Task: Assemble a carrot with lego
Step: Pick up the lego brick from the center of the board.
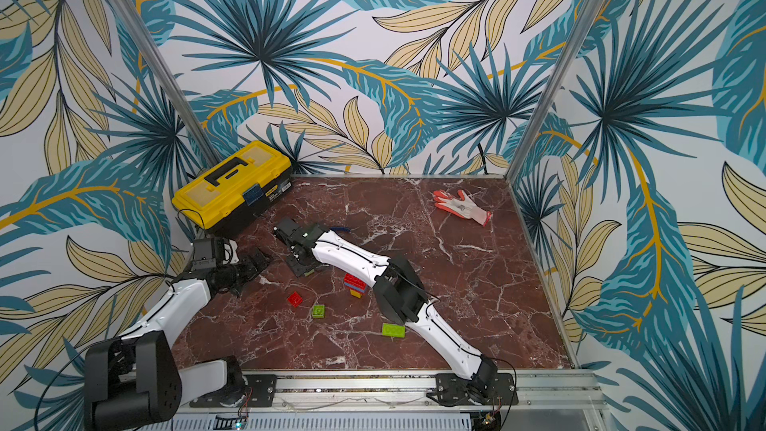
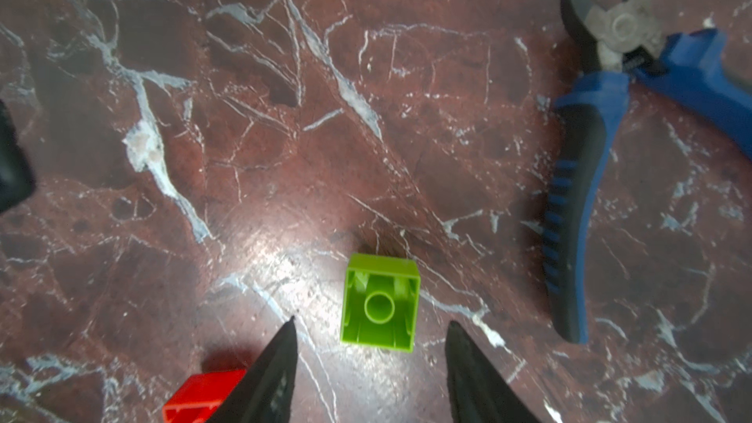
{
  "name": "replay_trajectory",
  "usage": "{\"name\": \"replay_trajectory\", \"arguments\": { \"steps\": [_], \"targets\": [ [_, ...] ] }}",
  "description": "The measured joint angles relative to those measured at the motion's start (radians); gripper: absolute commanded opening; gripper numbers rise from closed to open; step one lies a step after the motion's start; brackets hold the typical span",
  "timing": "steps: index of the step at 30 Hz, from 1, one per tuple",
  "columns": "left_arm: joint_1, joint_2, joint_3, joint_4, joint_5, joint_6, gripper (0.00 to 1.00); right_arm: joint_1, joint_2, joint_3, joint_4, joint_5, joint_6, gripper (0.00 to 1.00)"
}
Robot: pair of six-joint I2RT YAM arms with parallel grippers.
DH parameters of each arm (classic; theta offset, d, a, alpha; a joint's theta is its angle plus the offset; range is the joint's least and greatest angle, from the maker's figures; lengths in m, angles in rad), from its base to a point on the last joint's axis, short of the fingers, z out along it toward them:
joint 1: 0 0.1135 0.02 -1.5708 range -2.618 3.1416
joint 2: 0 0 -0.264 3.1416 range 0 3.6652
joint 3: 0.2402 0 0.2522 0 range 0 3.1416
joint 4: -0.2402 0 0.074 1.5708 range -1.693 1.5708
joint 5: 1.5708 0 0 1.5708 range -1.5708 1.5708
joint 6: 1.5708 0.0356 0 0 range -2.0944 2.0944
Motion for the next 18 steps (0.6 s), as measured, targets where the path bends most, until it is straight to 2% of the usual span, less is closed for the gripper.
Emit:
{"name": "replay_trajectory", "arguments": {
  "steps": [7,13,18],
  "targets": [
    [0.001,0.000,0.000,0.003,0.009,0.000,0.99,0.000,0.032,0.001,-0.001,0.000,0.014,0.52],
    [0.005,0.000,0.000,0.013,0.013,0.000,0.99,0.000,0.035,0.001,0.000,0.005,0.025,0.45],
    [0.006,0.000,-0.009,0.021,0.019,0.000,0.99,0.000,0.039,0.006,0.000,0.008,0.026,0.43]
  ]
}}
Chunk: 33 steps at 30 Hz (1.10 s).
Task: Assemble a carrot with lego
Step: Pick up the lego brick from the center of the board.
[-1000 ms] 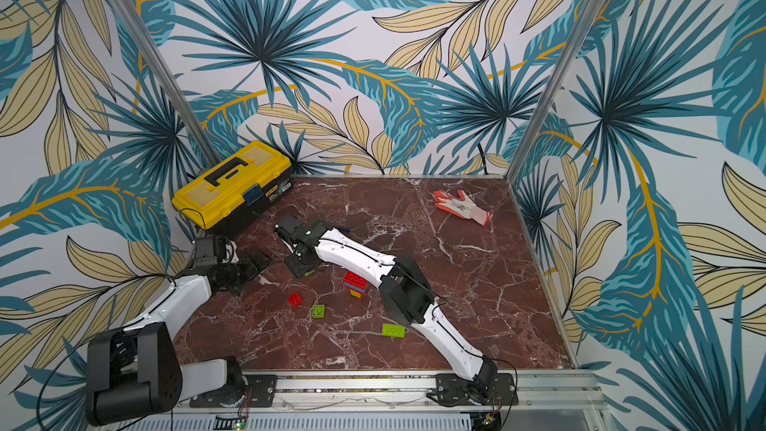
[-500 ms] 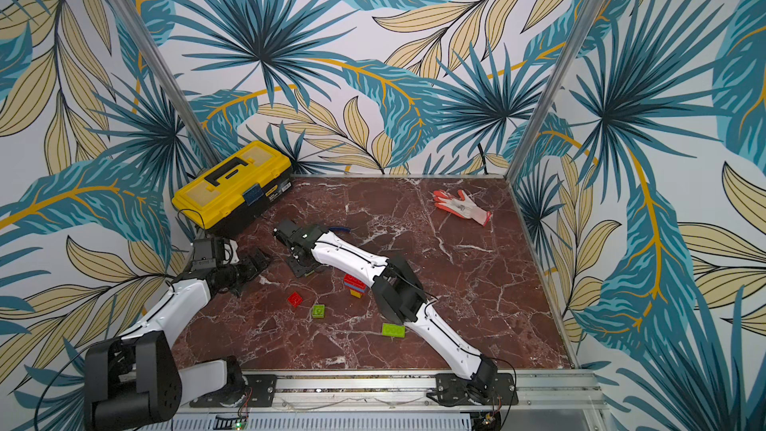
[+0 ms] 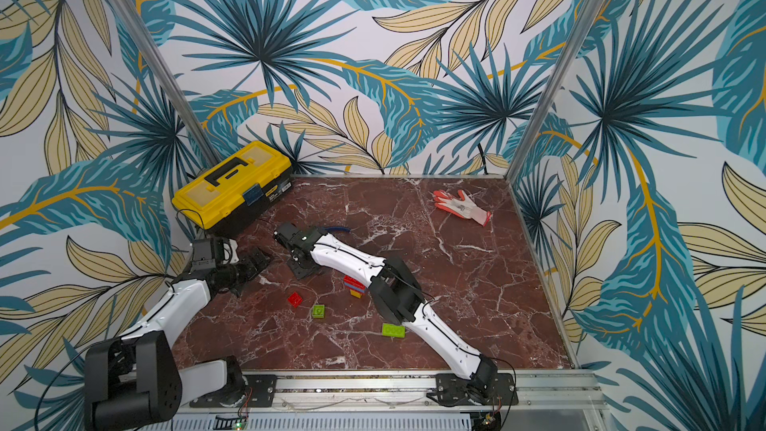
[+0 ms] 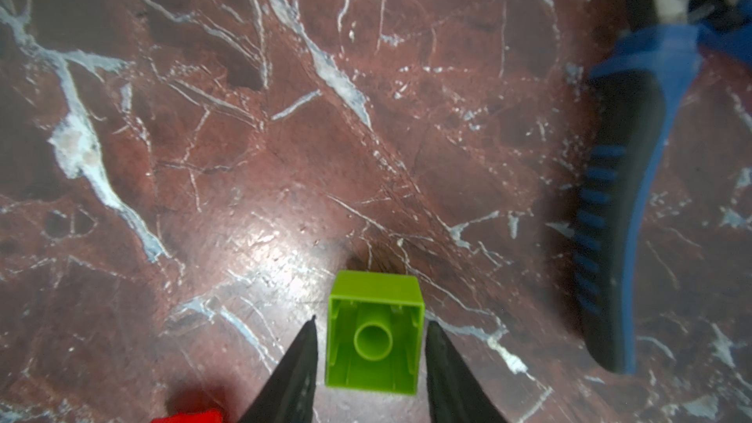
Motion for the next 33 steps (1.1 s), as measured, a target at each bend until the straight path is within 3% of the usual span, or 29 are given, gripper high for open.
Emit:
{"name": "replay_trajectory", "arguments": {
  "steps": [12,17,25,28,33],
  "targets": [
    [0.004,0.000,-0.002,0.001,0.013,0.000,0.99,0.000,0.028,0.011,0.001,0.000,0.000,0.37],
    [0.005,0.000,-0.002,0.003,0.014,0.000,0.99,0.000,0.032,0.015,0.001,0.004,0.004,0.29],
    [0.006,0.000,-0.002,0.019,0.042,-0.001,0.99,-0.002,0.015,0.005,-0.006,0.027,-0.026,0.27],
    [0.005,0.000,-0.013,0.046,0.084,-0.006,0.99,-0.007,-0.078,-0.083,-0.014,0.035,-0.063,0.28],
    [-0.055,0.046,-0.019,0.113,0.177,-0.028,0.99,-0.042,-0.398,-0.270,-0.034,0.035,-0.142,0.29]
  ]
}}
